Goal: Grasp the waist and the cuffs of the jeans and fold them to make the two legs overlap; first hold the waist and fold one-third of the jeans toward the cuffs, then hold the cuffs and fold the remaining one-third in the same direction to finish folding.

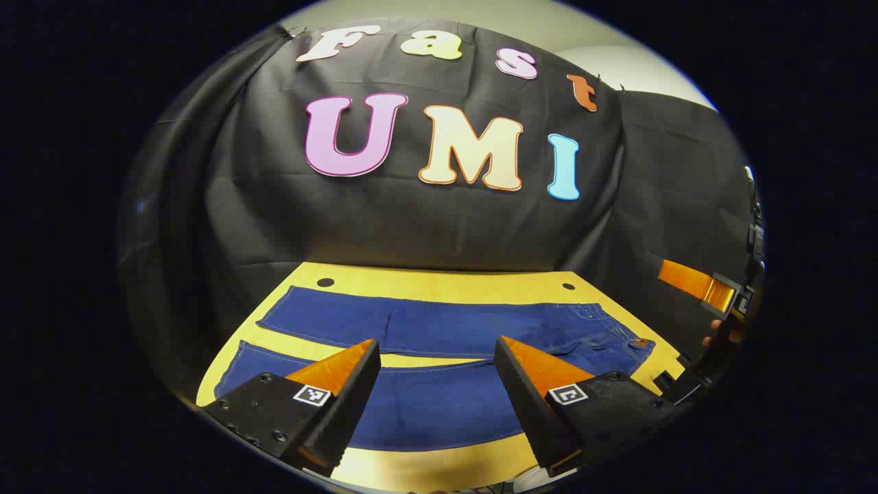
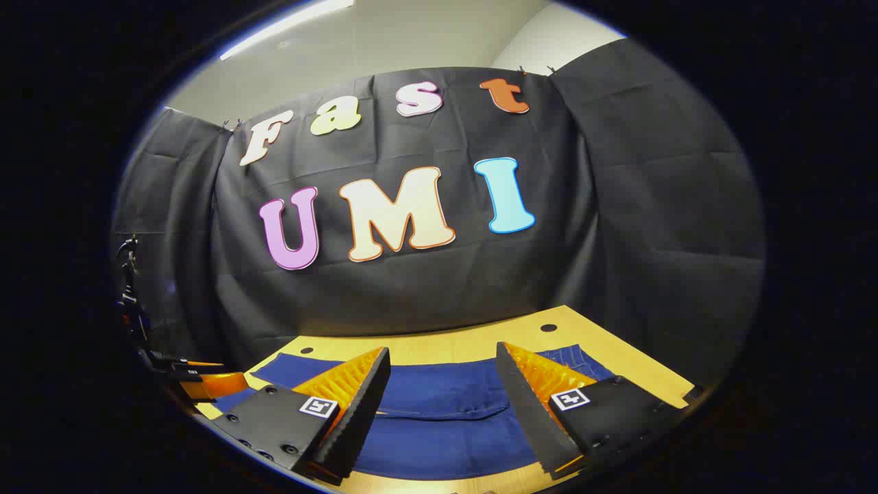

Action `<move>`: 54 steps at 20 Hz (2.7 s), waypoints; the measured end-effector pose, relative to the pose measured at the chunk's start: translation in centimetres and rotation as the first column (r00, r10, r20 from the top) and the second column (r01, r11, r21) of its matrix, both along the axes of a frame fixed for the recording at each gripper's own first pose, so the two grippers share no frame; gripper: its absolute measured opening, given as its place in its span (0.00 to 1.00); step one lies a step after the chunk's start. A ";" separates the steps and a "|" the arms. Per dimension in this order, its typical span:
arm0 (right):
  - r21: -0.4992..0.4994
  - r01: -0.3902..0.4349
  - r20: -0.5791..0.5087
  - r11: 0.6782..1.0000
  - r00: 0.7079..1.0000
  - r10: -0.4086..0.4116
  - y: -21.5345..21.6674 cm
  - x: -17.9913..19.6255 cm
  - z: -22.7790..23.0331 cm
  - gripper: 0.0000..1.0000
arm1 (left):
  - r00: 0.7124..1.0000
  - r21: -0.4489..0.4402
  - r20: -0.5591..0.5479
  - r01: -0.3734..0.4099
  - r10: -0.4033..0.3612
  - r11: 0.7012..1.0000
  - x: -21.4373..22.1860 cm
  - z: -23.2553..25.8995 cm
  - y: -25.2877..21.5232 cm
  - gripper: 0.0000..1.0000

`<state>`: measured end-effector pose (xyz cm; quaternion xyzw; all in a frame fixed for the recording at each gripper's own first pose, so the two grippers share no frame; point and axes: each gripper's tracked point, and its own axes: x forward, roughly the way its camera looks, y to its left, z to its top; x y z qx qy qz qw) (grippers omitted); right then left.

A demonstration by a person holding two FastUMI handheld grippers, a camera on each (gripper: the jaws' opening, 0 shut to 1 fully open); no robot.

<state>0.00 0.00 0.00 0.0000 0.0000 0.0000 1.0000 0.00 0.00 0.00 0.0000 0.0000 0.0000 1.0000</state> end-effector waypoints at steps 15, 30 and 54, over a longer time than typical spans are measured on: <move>-0.075 -0.029 -0.129 0.997 0.992 0.019 1.7 -1.2 -4.9 0.97 | 0.983 -0.054 -0.183 -0.047 0.037 0.997 -4.2 -9.7 12.0 0.99; -0.130 -0.087 -0.317 0.988 0.948 0.042 1.8 -5.1 -11.7 0.97 | 0.670 0.373 -0.738 0.506 -0.081 0.778 -8.8 -19.9 23.0 0.96; -0.076 0.065 -0.364 0.995 0.927 -0.089 -4.6 -4.6 -12.2 0.98 | 0.305 0.287 -0.951 0.801 0.054 0.526 -10.5 -21.9 21.2 0.90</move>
